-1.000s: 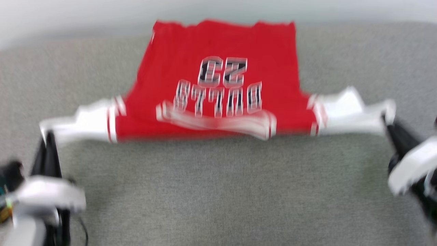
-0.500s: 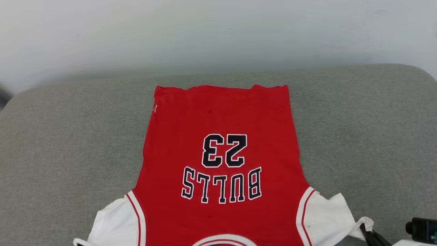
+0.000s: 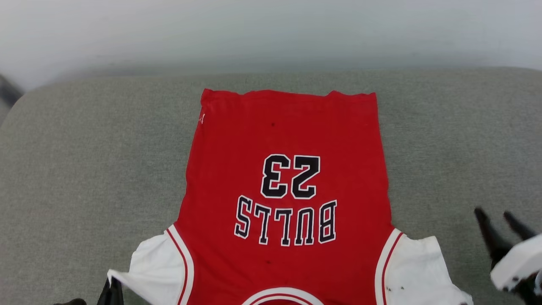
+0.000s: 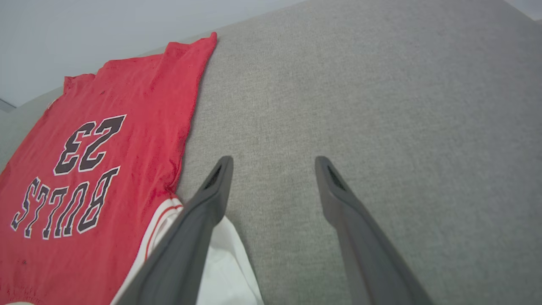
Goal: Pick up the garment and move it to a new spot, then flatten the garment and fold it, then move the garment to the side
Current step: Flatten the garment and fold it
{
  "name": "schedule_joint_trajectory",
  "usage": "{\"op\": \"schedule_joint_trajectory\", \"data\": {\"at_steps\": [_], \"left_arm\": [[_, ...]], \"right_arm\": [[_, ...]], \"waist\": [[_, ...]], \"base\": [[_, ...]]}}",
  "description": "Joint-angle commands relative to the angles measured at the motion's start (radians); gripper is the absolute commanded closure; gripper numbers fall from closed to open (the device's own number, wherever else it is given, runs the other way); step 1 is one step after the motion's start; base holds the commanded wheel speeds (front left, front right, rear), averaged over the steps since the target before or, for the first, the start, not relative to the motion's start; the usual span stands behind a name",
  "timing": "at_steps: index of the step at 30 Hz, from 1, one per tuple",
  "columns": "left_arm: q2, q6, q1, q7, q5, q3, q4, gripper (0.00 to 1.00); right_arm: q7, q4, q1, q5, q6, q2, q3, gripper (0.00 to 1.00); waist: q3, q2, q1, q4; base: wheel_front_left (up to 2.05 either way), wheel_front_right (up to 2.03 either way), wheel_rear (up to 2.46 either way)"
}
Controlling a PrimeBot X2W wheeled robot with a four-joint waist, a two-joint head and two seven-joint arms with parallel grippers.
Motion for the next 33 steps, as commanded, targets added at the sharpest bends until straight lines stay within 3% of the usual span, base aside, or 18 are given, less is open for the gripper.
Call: {"op": "schedule_joint_trajectory", "data": {"at_steps": [1, 8, 9, 11, 12, 13, 18, 25, 31, 32, 33], "left_arm": [[0.009, -0.002, -0.036, -0.005, 0.014, -0.01, -0.022, 1.0], [-0.01, -0.032, -0.162, -0.019, 0.058, -0.059, -0.082, 1.0], [-0.01, -0.032, -0.162, -0.019, 0.058, -0.059, -0.082, 1.0], [-0.023, -0.04, -0.195, -0.026, 0.068, -0.075, -0.09, 1.0], [-0.037, -0.05, -0.224, -0.029, 0.078, -0.094, -0.098, 1.0], [-0.037, -0.05, -0.224, -0.029, 0.078, -0.094, -0.098, 1.0], [-0.07, -0.073, -0.292, -0.041, 0.1, -0.131, -0.113, 1.0], [-0.102, -0.102, -0.352, -0.053, 0.124, -0.158, -0.123, 1.0], [-0.123, -0.119, -0.369, -0.057, 0.133, -0.152, -0.116, 1.0], [-0.125, -0.121, -0.369, -0.057, 0.133, -0.15, -0.112, 1.0], [-0.126, -0.125, -0.368, -0.058, 0.133, -0.148, -0.108, 1.0]], "right_arm": [[0.015, 0.023, -0.095, -0.005, -0.001, -0.019, -0.019, 0.0], [0.197, 0.245, -0.522, -0.03, 0.0, -0.073, -0.047, 0.0], [0.197, 0.245, -0.522, -0.03, 0.0, -0.073, -0.047, 0.0], [0.27, 0.317, -0.63, -0.048, 0.0, -0.085, -0.048, 0.0], [0.361, 0.38, -0.731, -0.072, 0.0, -0.094, -0.055, 0.0], [0.361, 0.38, -0.731, -0.072, 0.0, -0.094, -0.055, 0.0], [0.559, 0.494, -0.951, -0.157, 0.0, -0.083, -0.085, 0.0], [0.704, 0.551, -1.114, -0.305, 0.0, -0.047, -0.148, 0.0], [0.806, 0.608, -1.11, -0.402, -0.001, -0.005, -0.211, 0.0], [0.827, 0.614, -1.103, -0.414, -0.001, 0.004, -0.22, 0.15], [0.847, 0.616, -1.095, -0.428, -0.001, 0.011, -0.226, 0.88]], "waist": [[0.053, -0.0001, 0.0001, 0.031], [0.213, -0.0001, 0.0001, 0.132], [0.213, -0.0001, 0.0001, 0.132], [0.25, -0.0001, 0.0001, 0.159], [0.286, -0.0001, 0.0001, 0.188], [0.286, -0.0001, 0.0001, 0.188], [0.364, -0.0001, 0.0001, 0.244], [0.432, -0.0001, 0.0001, 0.292], [0.447, -0.0001, 0.0001, 0.301], [0.446, -0.0001, 0.0001, 0.301], [0.446, -0.0001, 0.0001, 0.301]], "base": [[0.0, 0.0, 0.0], [0.0, 0.0, 0.0], [0.0, 0.0, 0.0], [0.0, 0.0, 0.0], [0.0, 0.0, 0.0], [0.0, 0.0, 0.0], [0.0, 0.0, 0.0], [0.0, 0.0, 0.0], [0.0, 0.0, 0.0], [0.0, 0.0, 0.0], [0.0, 0.0, 0.0]]}}
